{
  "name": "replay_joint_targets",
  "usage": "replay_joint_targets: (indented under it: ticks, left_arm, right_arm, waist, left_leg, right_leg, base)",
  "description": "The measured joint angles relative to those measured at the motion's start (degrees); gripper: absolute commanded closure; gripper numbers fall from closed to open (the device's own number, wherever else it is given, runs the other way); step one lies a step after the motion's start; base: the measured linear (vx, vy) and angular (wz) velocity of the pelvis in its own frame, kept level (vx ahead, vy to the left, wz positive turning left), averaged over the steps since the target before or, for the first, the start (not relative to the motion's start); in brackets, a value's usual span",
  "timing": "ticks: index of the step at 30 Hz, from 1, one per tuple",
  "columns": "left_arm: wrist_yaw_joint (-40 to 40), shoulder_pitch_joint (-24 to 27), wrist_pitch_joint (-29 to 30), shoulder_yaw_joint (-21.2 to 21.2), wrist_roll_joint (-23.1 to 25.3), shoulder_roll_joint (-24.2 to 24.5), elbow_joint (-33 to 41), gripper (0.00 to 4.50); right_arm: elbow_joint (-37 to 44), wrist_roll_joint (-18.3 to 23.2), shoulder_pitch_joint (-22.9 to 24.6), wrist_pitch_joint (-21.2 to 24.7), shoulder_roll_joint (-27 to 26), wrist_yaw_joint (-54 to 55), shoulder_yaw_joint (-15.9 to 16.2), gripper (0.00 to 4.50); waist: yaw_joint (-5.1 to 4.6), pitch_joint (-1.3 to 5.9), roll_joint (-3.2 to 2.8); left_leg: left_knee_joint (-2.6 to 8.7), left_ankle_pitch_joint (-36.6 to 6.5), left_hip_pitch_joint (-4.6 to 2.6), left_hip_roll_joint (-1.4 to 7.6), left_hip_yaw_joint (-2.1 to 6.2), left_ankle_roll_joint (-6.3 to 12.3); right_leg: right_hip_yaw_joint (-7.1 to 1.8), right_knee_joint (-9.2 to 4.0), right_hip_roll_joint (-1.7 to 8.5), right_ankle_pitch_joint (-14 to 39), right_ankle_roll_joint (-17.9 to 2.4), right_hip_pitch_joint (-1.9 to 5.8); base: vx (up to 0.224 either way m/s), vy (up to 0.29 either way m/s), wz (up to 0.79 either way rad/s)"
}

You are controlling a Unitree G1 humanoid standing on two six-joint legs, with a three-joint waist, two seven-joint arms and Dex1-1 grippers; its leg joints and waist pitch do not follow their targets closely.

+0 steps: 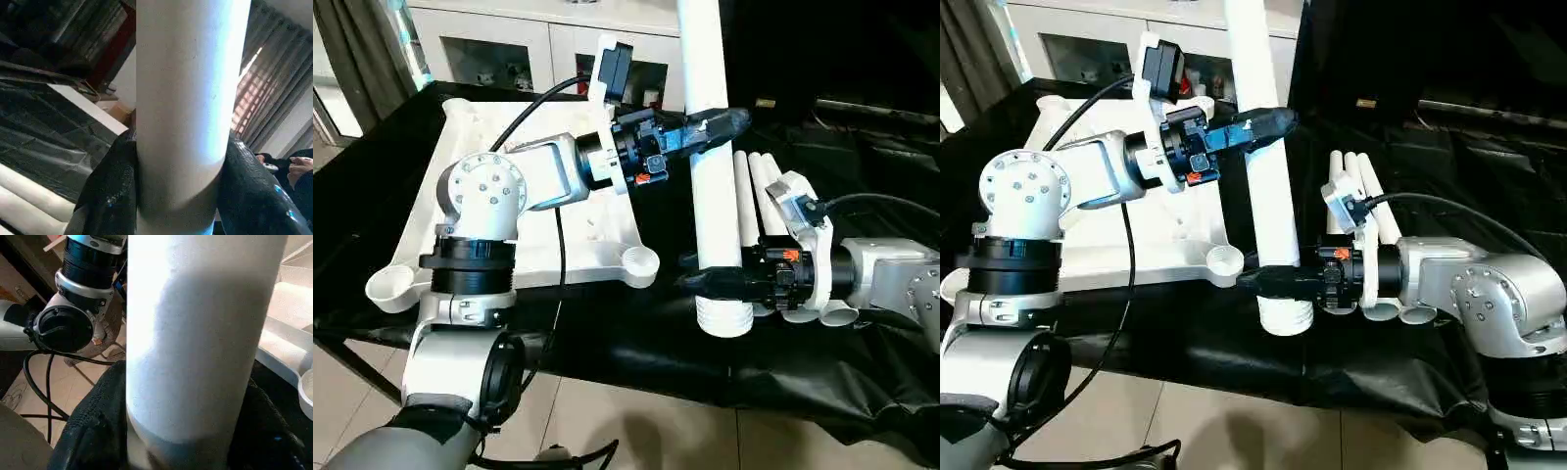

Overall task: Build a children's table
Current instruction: Pick table leg

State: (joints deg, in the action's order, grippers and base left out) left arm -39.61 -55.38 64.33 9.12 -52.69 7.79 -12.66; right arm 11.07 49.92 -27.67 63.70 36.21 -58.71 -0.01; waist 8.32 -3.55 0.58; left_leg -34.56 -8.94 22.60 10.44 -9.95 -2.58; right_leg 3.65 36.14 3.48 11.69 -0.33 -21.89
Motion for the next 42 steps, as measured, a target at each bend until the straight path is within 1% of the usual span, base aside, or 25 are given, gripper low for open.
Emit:
replay_joint_targets:
  ticks: [1, 3, 5, 6, 8, 9, 11, 12, 13, 14, 17, 18, 21, 24, 26, 27, 28, 29, 35, 37, 38, 39, 40, 41, 42]
  left_arm:
    - [0.1, 0.0, 0.0, 0.0, 0.0, 0.0, 0.0, 2.69]
    - [1.3, 0.0, -0.2, 0.5, 0.0, -0.6, 0.0, 1.99]
    - [4.2, 0.0, -0.3, 2.1, -0.2, -2.1, 0.0, 1.99]
    - [6.1, 0.0, -0.8, 2.4, -0.1, -2.8, 0.2, 1.78]
    - [7.8, 0.0, -2.0, 2.3, 0.6, -3.0, 1.2, 1.78]
    - [10.1, 0.1, -3.7, 1.6, 3.2, -3.0, 2.6, 1.56]
    - [14.8, 0.7, -7.3, -1.4, 9.1, -2.9, 5.4, 1.55]
    - [17.0, 1.6, -9.1, -3.4, 12.6, -2.7, 7.1, 1.54]
    - [18.2, 2.5, -9.8, -4.4, 14.3, -2.7, 7.8, 1.53]
    - [19.6, 3.6, -9.9, -4.8, 15.3, -3.0, 8.1, 1.53]
    - [25.0, 5.7, -9.4, -3.3, 15.5, -6.6, 8.4, 1.53]
    - [27.8, 5.8, -9.4, -2.6, 15.4, -8.2, 9.0, 1.9]
    - [32.4, 5.8, -10.8, -2.0, 16.7, -10.1, 9.6, 1.9]
    - [35.6, 5.8, -12.2, -1.3, 18.3, -11.8, 9.7, 2.34]
    - [36.7, 5.8, -12.7, -0.9, 18.6, -12.8, 9.7, 2.32]
    - [37.4, 5.8, -13.1, -0.6, 18.8, -13.2, 9.7, 2.38]
    - [37.8, 5.9, -13.4, -0.4, 18.8, -13.6, 9.7, 2.38]
    - [38.2, 5.9, -13.6, -0.2, 18.7, -13.9, 9.7, 2.57]
    - [38.4, 5.9, -14.6, 0.0, 18.6, -14.2, 9.6, 2.64]
    - [36.9, 5.9, -14.7, 0.0, 18.5, -13.9, 9.7, 2.64]
    - [36.2, 5.9, -14.7, 0.0, 18.4, -13.7, 9.7, 2.64]
    - [35.2, 5.9, -14.7, -0.2, 18.4, -13.2, 9.7, 2.64]
    - [34.6, 5.9, -14.7, -0.3, 18.3, -12.9, 9.7, 2.64]
    - [33.5, 5.9, -14.7, -0.6, 17.9, -12.5, 9.7, 2.64]
    - [31.7, 5.9, -14.7, -1.0, 17.3, -11.5, 9.7, 2.64]
  right_arm:
    - [0.0, 0.1, 0.0, 0.0, 0.0, 0.1, 0.0, 2.4]
    - [0.0, -0.3, 0.0, -0.5, -0.6, 1.3, 0.0, 2.4]
    - [0.0, -2.1, -0.4, -2.0, -2.2, 3.9, 0.0, 2.4]
    - [-0.1, -3.5, -1.0, -2.8, -3.0, 5.6, 0.2, 2.42]
    - [-0.3, -4.8, -1.5, -3.7, -3.7, 7.4, 0.3, 2.42]
    - [-0.6, -6.0, -1.6, -4.4, -4.4, 9.1, 0.5, 2.44]
    - [-2.0, -9.4, -1.9, -5.7, -5.8, 12.7, 1.1, 2.44]
    - [-2.3, -11.7, -2.1, -6.8, -6.2, 14.7, 2.5, 2.44]
    - [-2.3, -12.8, -2.2, -7.3, -6.6, 15.8, 3.4, 2.44]
    - [-2.2, -13.6, -2.5, -7.9, -7.1, 16.8, 4.1, 2.45]
    - [-2.1, -14.9, -3.6, -8.3, -9.2, 19.8, 4.7, 2.48]
    - [-2.1, -15.9, -3.7, -8.6, -10.2, 21.5, 4.7, 2.49]
    - [-2.1, -16.6, -3.7, -9.3, -12.1, 24.0, 4.7, 2.49]
    - [-2.1, -17.2, -3.7, -9.3, -13.1, 25.9, 4.7, 2.5]
    - [-2.1, -17.7, -3.7, -9.4, -13.4, 26.5, 4.6, 2.5]
    - [-2.1, -18.1, -3.8, -9.4, -13.4, 26.6, 4.6, 2.5]
    - [-2.1, -18.1, -3.8, -9.5, -13.6, 26.9, 4.5, 2.5]
    - [-2.0, -18.1, -3.8, -9.5, -13.7, 27.1, 4.4, 2.5]
    - [-1.4, -18.6, -3.8, -9.8, -14.1, 28.0, 4.2, 2.5]
    - [-1.0, -18.8, -3.7, -9.9, -14.2, 28.2, 4.2, 2.5]
    - [-0.9, -18.6, -3.7, -9.7, -14.5, 28.2, 3.9, 2.15]
    - [-0.9, -18.2, -3.7, -9.0, -15.0, 28.2, 3.3, 2.15]
    - [-0.9, -17.7, -3.7, -8.5, -15.3, 28.1, 2.7, 1.94]
    - [-0.9, -16.6, -3.7, -7.9, -15.4, 28.1, 1.9, 1.94]
    - [-0.9, -14.8, -3.7, -7.0, -15.3, 27.3, 0.5, 1.78]
  waist:
    - [-0.01, 0.0, 0.0]
    - [-0.04, 0.0, 0.0]
    - [-0.1, 0.0, 0.0]
    - [-0.14, -0.02, 0.02]
    - [-0.15, -0.03, 0.04]
    - [-0.16, -0.03, 0.04]
    - [-0.23, -0.03, 0.02]
    - [-0.26, -0.03, 0.01]
    - [-0.3, -0.03, 0.01]
    - [-0.31, -0.04, 0.0]
    - [-0.37, -0.07, -0.03]
    - [-0.24, -0.07, -0.05]
    - [-0.39, -0.08, -0.1]
    - [-0.39, -0.09, -0.12]
    - [-0.39, -0.1, -0.13]
    - [-0.41, -0.09, -0.13]
    - [-0.49, -0.11, -0.15]
    - [-0.56, -0.12, -0.16]
    - [-1.23, -0.16, -0.23]
    - [-1.59, -0.16, -0.23]
    - [-1.74, -0.16, -0.23]
    - [-1.88, -0.16, -0.23]
    - [-1.91, -0.16, -0.23]
    - [-1.91, -0.16, -0.23]
    - [-1.9, -0.17, -0.22]
  left_leg:
    - [0.01, 0.0, 0.0, 0.0, 0.0, 0.0]
    - [0.01, 0.0, 0.0, 0.0, 0.0, 0.0]
    - [0.01, 0.0, 0.0, 0.0, 0.0, 0.0]
    - [0.01, 0.0, 0.02, 0.0, 0.0, 0.0]
    - [0.03, 0.0, 0.02, 0.0, 0.0, -0.01]
    - [0.05, 0.0, 0.01, 0.01, 0.0, -0.01]
    - [0.06, 0.0, 0.02, 0.0, 0.0, -0.01]
    - [0.1, 0.0, 0.01, 0.0, 0.0, -0.01]
    - [0.12, 0.0, 0.01, 0.0, -0.01, -0.04]
    - [0.15, 0.0, 0.01, 0.0, -0.01, -0.05]
    - [0.15, 0.0, 0.09, 0.01, 0.0, -0.06]
    - [0.15, 0.0, 0.19, 0.01, 0.0, -0.06]
    - [0.14, 0.0, 0.25, 0.01, 0.0, -0.03]
    - [0.15, 0.0, 0.27, 0.01, 0.01, -0.02]
    - [0.15, 0.0, 0.29, 0.01, 0.01, -0.01]
    - [0.15, 0.0, 0.29, 0.01, 0.01, -0.01]
    - [0.15, 0.0, 0.29, 0.01, 0.01, -0.01]
    - [0.16, 0.0, 0.29, 0.01, 0.01, -0.01]
    - [0.19, 0.0, 0.3, 0.01, 0.01, 0.0]
    - [0.21, 0.0, 0.3, 0.01, 0.01, 0.0]
    - [0.22, 0.0, 0.3, 0.01, 0.01, 0.0]
    - [0.22, 0.0, 0.3, 0.01, 0.01, 0.0]
    - [0.23, 0.0, 0.31, 0.01, 0.01, 0.0]
    - [0.23, 0.0, 0.31, 0.01, 0.01, 0.0]
    - [0.24, 0.0, 0.33, 0.0, 0.01, 0.0]
  right_leg:
    - [0.0, 0.0, 0.0, 0.0, 0.0, 0.0]
    - [0.0, -0.01, 0.0, 0.0, 0.0, 0.0]
    - [0.0, -0.01, 0.0, 0.0, 0.0, -0.01]
    - [0.0, -0.01, 0.0, 0.0, 0.0, -0.03]
    - [0.01, -0.01, 0.0, 0.0, 0.0, -0.03]
    - [0.0, -0.01, 0.0, 0.0, 0.0, -0.03]
    - [0.0, -0.05, 0.0, 0.0, 0.0, -0.03]
    - [0.0, -0.07, 0.0, 0.0, 0.0, -0.03]
    - [0.0, -0.08, -0.01, 0.0, 0.1, -0.04]
    - [0.0, -0.08, -0.01, 0.0, 0.1, -0.05]
    - [0.0, -0.11, -0.03, 0.1, 0.1, -0.1]
    - [0.03, -0.19, -0.02, 0.1, 0.1, -0.1]
    - [0.04, -0.29, -0.02, 0.0, 0.1, -0.11]
    - [0.04, -0.33, -0.02, 0.0, 0.1, -0.11]
    - [0.04, -0.34, -0.02, 0.0, 0.1, -0.11]
    - [0.04, -0.35, -0.02, 0.0, 0.1, -0.11]
    - [0.04, -0.36, -0.02, 0.0, 0.1, -0.11]
    - [0.05, -0.35, -0.03, 0.0, 0.1, -0.11]
    - [0.05, -0.41, -0.03, 0.0, 0.1, -0.11]
    - [0.05, -0.42, -0.03, 0.0, 0.1, -0.11]
    - [0.05, -0.43, -0.03, 0.0, 0.1, -0.12]
    - [0.05, -0.43, -0.03, 0.0, 0.1, -0.12]
    - [0.05, -0.43, -0.03, 0.0, 0.1, -0.13]
    - [0.05, -0.43, -0.03, 0.0, 0.1, -0.14]
    - [0.05, -0.44, -0.03, 0.0, 0.1, -0.15]
  base:
    - [0.0, 0.0, 0.0]
    - [0.0, 0.0, 0.0]
    - [0.0, 0.0, 0.0]
    - [0.0, 0.0, 0.0]
    - [0.0, 0.0, 0.0]
    - [0.0, 0.0, 0.0]
    - [0.0, 0.0, 0.0]
    - [0.0, 0.0, 0.0]
    - [0.0, 0.0, 0.0]
    - [0.0, 0.0, 0.0]
    - [0.0, 0.0, 0.0]
    - [0.0, 0.0, 0.0]
    - [0.0, 0.0, 0.0]
    - [0.0, 0.0, 0.0]
    - [0.0, 0.0, 0.0]
    - [0.0, 0.0, 0.0]
    - [0.0, 0.0, 0.0]
    - [0.0, 0.0, 0.0]
    - [0.0, 0.0, 0.0]
    - [0.0, 0.0, 0.0]
    - [0.0, 0.0, 0.0]
    - [0.0, 0.0, 0.0]
    - [0.0, 0.0, 0.0]
    - [0.0, 0.0, 0.0]
    - [0.0, 0.0, 0.0]
